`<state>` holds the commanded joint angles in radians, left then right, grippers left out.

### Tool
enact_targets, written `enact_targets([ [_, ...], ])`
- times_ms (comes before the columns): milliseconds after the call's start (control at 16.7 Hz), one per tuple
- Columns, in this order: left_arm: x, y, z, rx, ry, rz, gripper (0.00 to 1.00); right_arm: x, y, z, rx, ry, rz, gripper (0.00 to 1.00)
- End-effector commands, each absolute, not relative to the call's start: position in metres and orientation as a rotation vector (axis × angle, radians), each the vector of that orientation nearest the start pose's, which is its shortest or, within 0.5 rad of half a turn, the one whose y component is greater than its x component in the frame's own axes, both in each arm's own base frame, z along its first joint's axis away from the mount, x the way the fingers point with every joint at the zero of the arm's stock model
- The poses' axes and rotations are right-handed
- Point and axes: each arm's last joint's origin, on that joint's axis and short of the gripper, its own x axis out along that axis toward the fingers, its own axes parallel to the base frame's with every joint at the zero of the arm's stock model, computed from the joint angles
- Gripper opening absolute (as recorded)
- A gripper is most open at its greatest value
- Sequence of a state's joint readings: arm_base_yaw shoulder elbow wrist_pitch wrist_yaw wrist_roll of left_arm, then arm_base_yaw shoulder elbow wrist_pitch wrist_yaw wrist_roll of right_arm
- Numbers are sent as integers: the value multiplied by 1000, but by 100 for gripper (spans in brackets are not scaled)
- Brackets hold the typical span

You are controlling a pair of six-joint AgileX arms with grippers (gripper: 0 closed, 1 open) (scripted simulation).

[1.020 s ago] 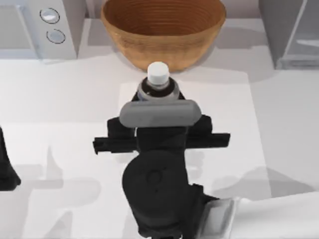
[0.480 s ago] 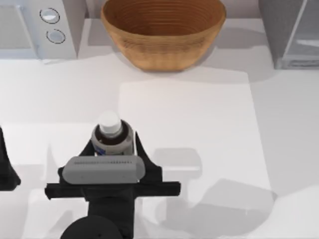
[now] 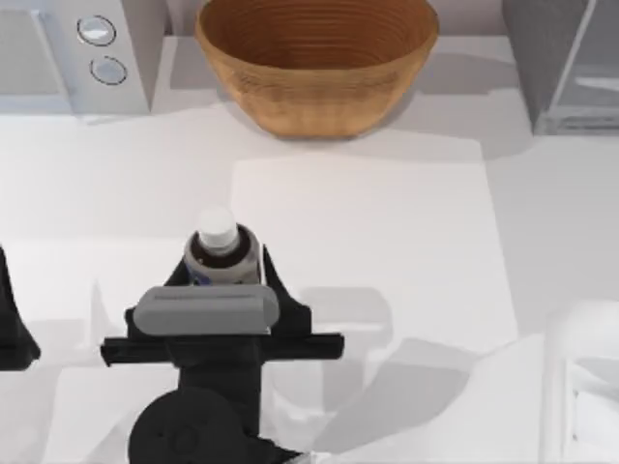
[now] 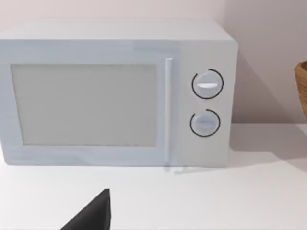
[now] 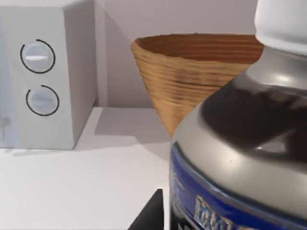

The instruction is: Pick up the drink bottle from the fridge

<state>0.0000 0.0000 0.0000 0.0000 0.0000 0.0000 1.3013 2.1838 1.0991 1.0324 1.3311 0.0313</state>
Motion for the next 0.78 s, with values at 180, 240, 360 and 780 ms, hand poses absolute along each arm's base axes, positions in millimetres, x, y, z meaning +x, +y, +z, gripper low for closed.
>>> enact_targets([
  [180, 106, -1, 160, 0, 0, 0, 100, 156, 398, 109, -15, -2, -2, 0],
  [240, 106, -1, 160, 0, 0, 0, 100, 156, 398, 109, -15, -2, -2, 0],
  [360, 106, -1, 160, 0, 0, 0, 100, 156, 398, 109, -15, -2, -2, 0],
  [780, 106, -1, 160, 0, 0, 0, 100, 156, 398, 109, -15, -2, -2, 53],
])
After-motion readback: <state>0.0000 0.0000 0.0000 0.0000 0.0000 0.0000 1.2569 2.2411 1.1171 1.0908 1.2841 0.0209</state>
